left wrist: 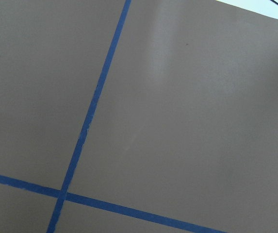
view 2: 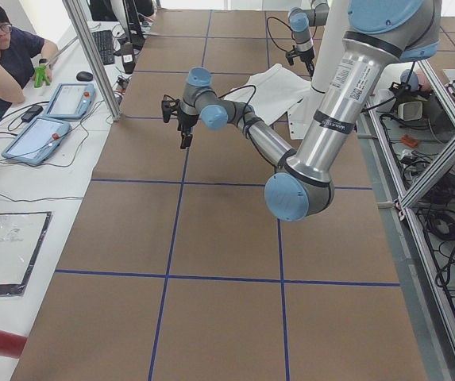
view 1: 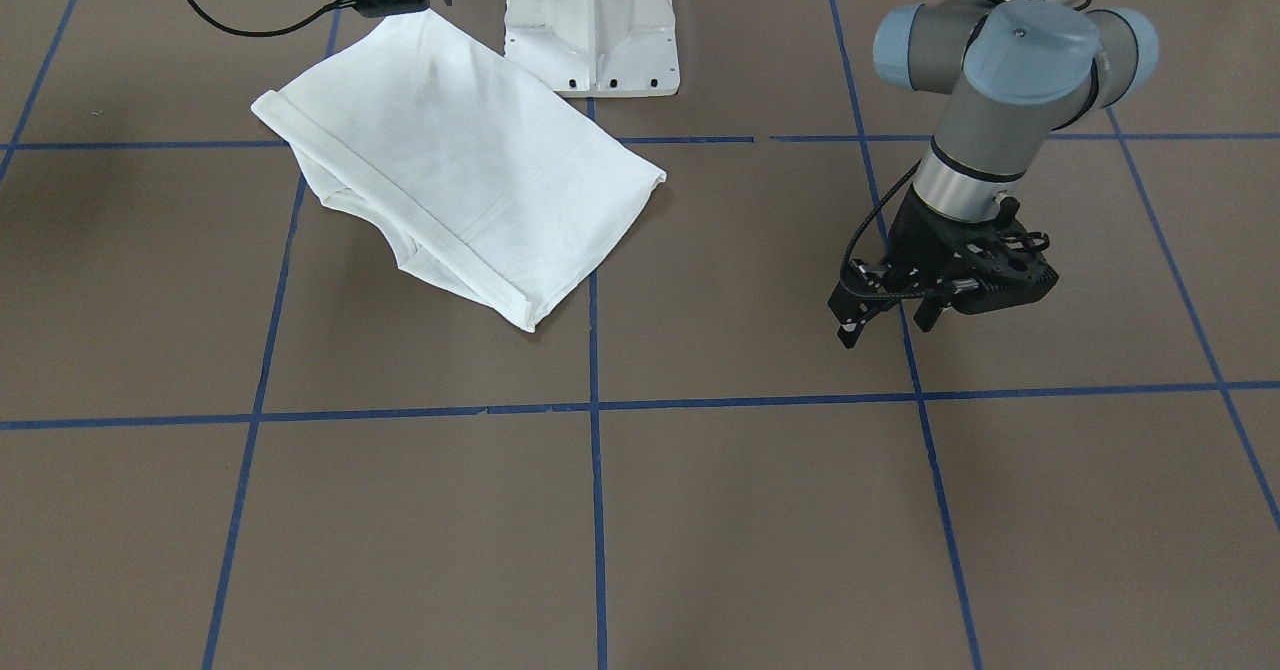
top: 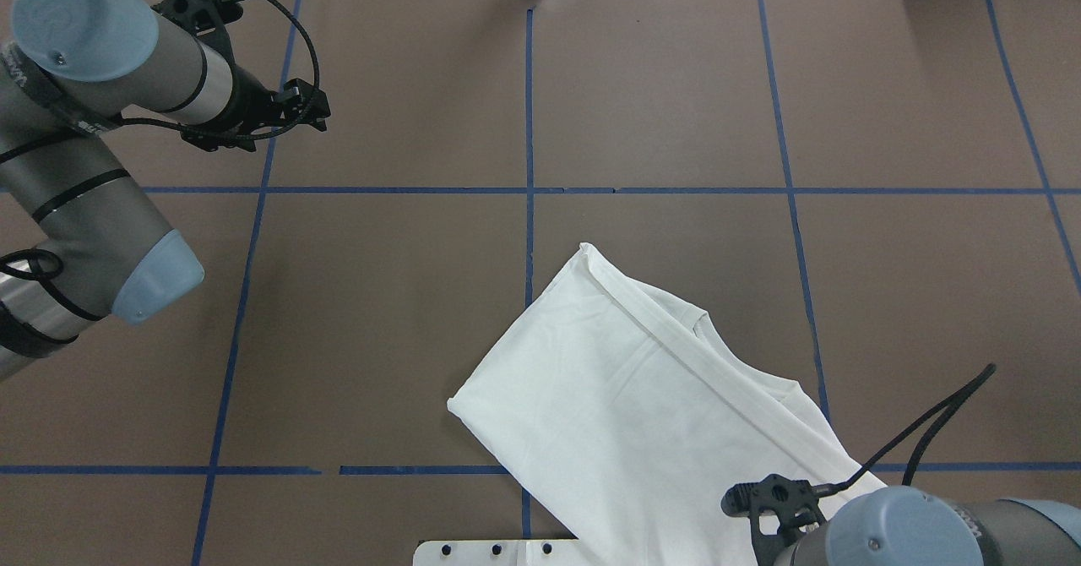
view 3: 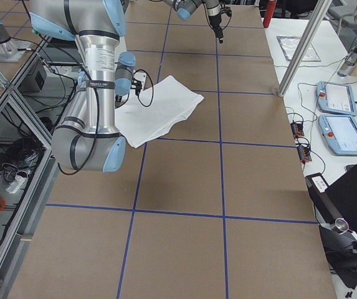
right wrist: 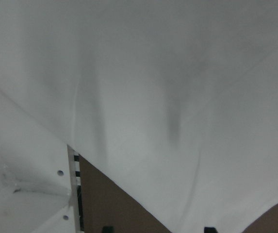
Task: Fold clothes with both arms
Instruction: 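Grasp the shirt's far corner with the left gripper while the right holds the other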
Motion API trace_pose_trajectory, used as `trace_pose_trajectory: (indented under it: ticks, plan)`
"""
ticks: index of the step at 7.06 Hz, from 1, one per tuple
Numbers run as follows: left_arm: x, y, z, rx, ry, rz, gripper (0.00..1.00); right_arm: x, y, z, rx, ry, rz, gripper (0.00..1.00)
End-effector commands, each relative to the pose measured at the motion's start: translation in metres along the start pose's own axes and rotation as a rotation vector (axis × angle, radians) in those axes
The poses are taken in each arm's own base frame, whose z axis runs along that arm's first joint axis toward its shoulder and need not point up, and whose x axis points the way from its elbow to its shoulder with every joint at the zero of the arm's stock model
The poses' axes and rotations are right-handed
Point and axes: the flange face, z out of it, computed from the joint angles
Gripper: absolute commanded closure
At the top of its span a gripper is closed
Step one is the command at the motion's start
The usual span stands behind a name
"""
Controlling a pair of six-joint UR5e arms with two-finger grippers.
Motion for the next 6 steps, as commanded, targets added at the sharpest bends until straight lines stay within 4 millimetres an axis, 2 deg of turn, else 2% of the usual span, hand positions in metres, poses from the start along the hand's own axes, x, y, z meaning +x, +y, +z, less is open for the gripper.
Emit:
trace_pose_trajectory:
  ticks: [1,2,3,4,5,6]
  plan:
    - [0.048,0.098,-0.004,-0.165,0.087,-0.038,0.01,-0.008,-0.082,-0.068,0.189,-0.104,0.092,0.00]
    - [0.069,0.153,0.005,-0.249,0.097,-0.089,0.01,0.003,-0.109,-0.093,0.257,-0.119,0.132,0.00]
    - [0.082,0.204,0.017,-0.322,0.096,-0.115,0.01,0.003,-0.127,-0.118,0.312,-0.149,0.154,0.00]
    - [0.088,0.242,0.029,-0.375,0.093,-0.144,0.01,-0.006,-0.144,-0.131,0.354,-0.173,0.166,0.00]
    - [0.090,0.271,0.042,-0.417,0.089,-0.155,0.01,-0.004,-0.155,-0.145,0.386,-0.186,0.181,0.00]
    - [0.089,0.280,0.053,-0.428,0.071,-0.156,0.01,-0.001,-0.160,-0.150,0.402,-0.188,0.191,0.00]
